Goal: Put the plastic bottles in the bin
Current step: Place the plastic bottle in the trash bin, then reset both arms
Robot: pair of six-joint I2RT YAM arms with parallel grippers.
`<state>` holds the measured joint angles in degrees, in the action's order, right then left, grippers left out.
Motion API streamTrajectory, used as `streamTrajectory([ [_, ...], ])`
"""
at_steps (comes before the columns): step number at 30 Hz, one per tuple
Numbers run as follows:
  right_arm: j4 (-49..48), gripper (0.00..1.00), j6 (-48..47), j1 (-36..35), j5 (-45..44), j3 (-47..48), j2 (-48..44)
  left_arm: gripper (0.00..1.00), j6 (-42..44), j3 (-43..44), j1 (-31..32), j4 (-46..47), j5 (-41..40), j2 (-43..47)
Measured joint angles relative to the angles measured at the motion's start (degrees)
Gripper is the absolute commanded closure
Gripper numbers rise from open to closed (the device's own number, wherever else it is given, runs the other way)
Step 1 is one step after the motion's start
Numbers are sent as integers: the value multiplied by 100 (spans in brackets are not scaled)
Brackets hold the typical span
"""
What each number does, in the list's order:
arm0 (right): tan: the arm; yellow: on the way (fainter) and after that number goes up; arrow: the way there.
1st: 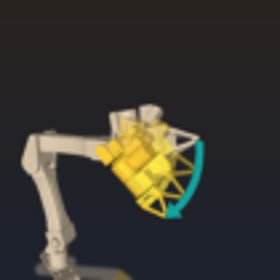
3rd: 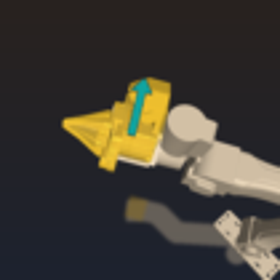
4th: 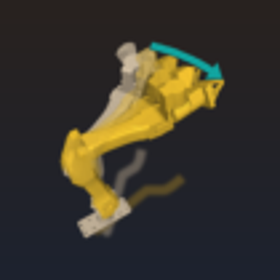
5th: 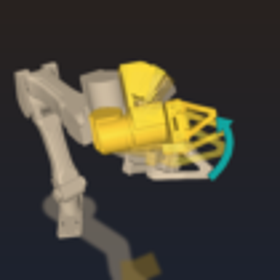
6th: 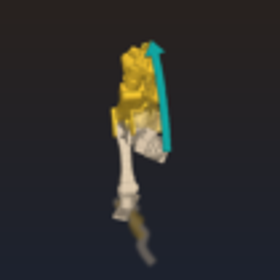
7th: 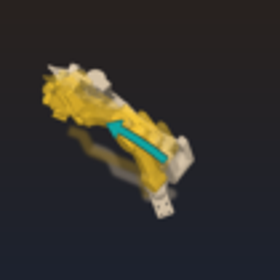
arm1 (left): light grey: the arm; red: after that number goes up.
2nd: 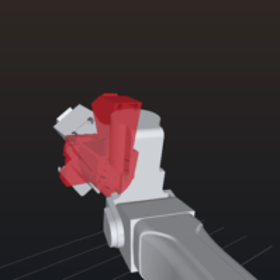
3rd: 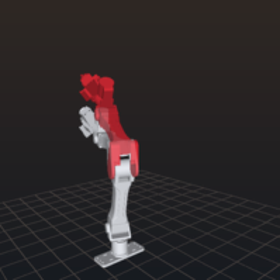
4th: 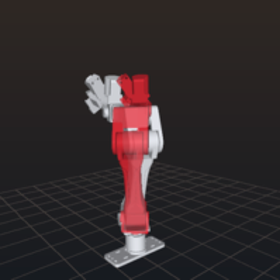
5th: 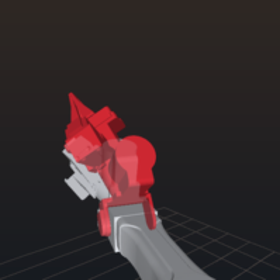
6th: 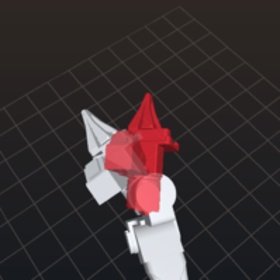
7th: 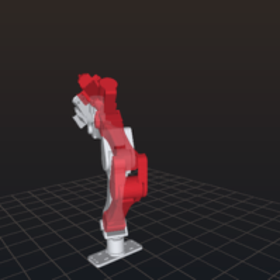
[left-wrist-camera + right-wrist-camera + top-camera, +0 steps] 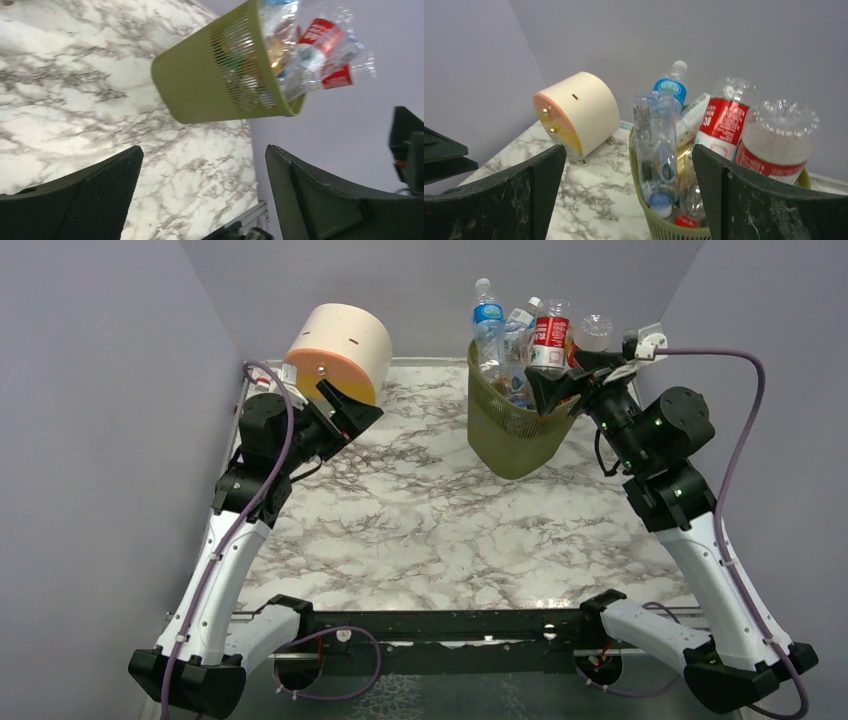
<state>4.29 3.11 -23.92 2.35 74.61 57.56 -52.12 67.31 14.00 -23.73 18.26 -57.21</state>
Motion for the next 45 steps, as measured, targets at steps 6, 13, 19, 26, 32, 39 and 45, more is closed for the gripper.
streamTrajectory([
  [6,964,0,293,-2,-413,-647,-911,1,507,-992,232,61,-457,273],
  [13,1891,1,914,-2,-960,-1788,-1967,1,911,-1576,1725,278,-1473,-173],
  [19,2264,1,1360,-2,-1377,-2520,-2031,1,1296,-1930,2376,662,-2240,-935],
  [26,2192,1,1683,0,-1611,-3139,-1600,1,1753,-2361,2900,1272,-3265,-1552],
  [32,1969,1,1703,212,-1803,-3534,-1414,1,2262,-2621,3161,1742,-3751,-1939],
  [39,1246,0,1641,1679,-1410,-3849,-951,1,2660,-3611,2828,2522,-4280,-922],
  [45,525,0,1862,2717,-1003,-4107,-483,1,3174,-3971,2052,3075,-4472,-758],
])
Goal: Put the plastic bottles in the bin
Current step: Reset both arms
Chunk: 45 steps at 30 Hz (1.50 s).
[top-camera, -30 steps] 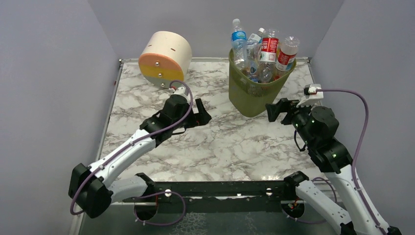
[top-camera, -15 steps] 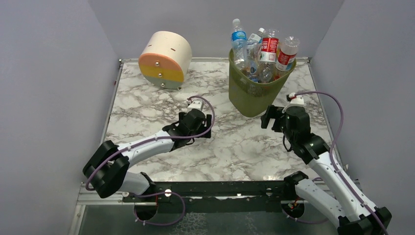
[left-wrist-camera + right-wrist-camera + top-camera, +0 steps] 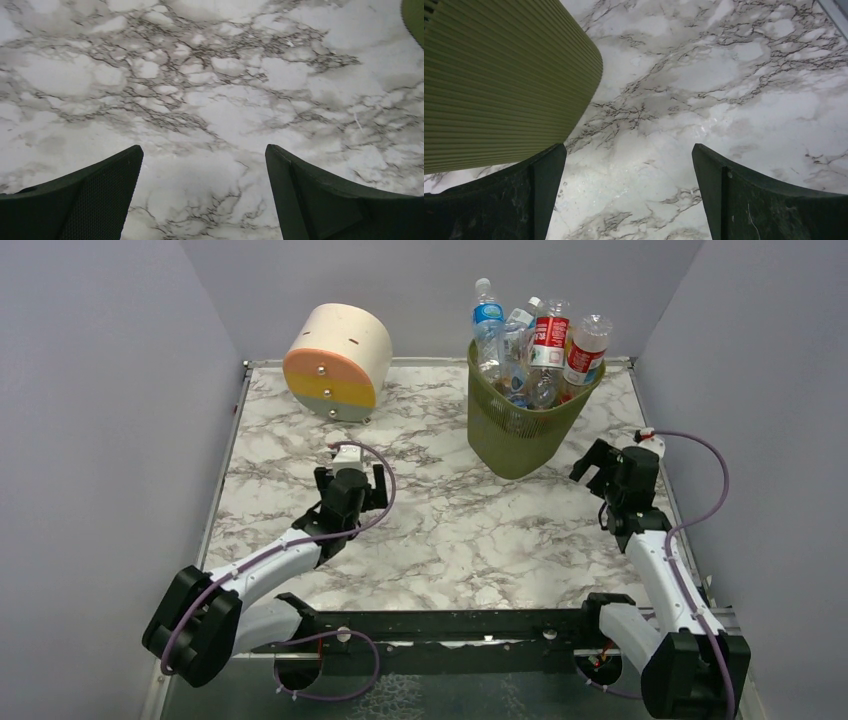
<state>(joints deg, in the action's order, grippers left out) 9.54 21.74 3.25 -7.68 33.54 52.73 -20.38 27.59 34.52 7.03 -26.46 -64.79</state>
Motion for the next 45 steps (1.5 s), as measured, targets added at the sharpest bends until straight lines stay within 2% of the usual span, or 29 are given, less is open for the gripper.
streamTrajectory([
  [5,-737,1,66,31,-85,-369,61,1,538,-358,-549,614,-219,90],
  [11,-1976,0,-127,35,-398,-1261,-151,1,1340,-1003,-780,1565,-540,374],
  [15,-2900,0,-297,35,-422,-1869,-129,1,1801,-1670,-1093,2662,-551,459],
  [19,-3980,0,-446,35,-422,-2271,376,1,1941,-2162,-1486,3331,-332,348],
  [25,-5497,0,-562,2,-343,-2371,1716,1,2044,-1884,-1912,4048,133,-625],
  [32,-6623,0,-1010,-601,-483,-2249,2791,1,2203,-1141,-2173,4391,741,-1692],
  [42,-7241,0,-1805,-1126,-400,-1794,3517,1,2577,-957,-2546,4913,1318,-2205],
  [45,-8000,0,-1989,-1156,-225,-2052,3764,1,2612,-1167,-2638,5525,1408,-2391],
])
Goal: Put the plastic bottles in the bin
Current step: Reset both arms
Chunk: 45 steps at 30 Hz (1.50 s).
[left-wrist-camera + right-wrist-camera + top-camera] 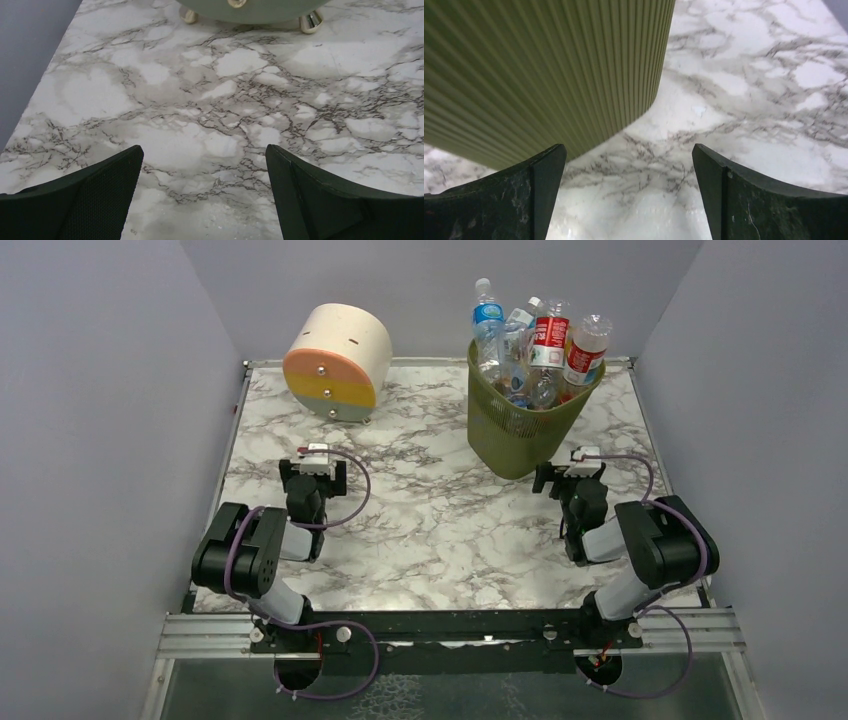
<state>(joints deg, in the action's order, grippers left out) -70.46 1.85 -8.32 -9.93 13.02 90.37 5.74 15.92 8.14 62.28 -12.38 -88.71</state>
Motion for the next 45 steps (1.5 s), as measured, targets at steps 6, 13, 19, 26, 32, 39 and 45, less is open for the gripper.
streamTrajectory([
  [6,-479,0,-142,-15,160,-236,210,1,17,-289,-208,826,262,-413],
  [13,-404,0,-195,-22,227,-50,221,1,0,-131,-284,837,402,-505],
  [19,-330,1,-195,-22,258,26,221,1,-13,-120,-295,835,407,-507],
  [26,-328,0,-195,-22,275,26,221,1,-28,-120,-295,835,407,-507],
  [32,-326,0,-195,-22,278,26,221,1,-33,-120,-295,835,407,-507],
  [39,-326,0,-195,-22,278,26,221,1,-33,-120,-295,835,407,-507],
  [45,-326,0,-197,-22,278,26,221,1,-33,-120,-295,835,407,-507],
])
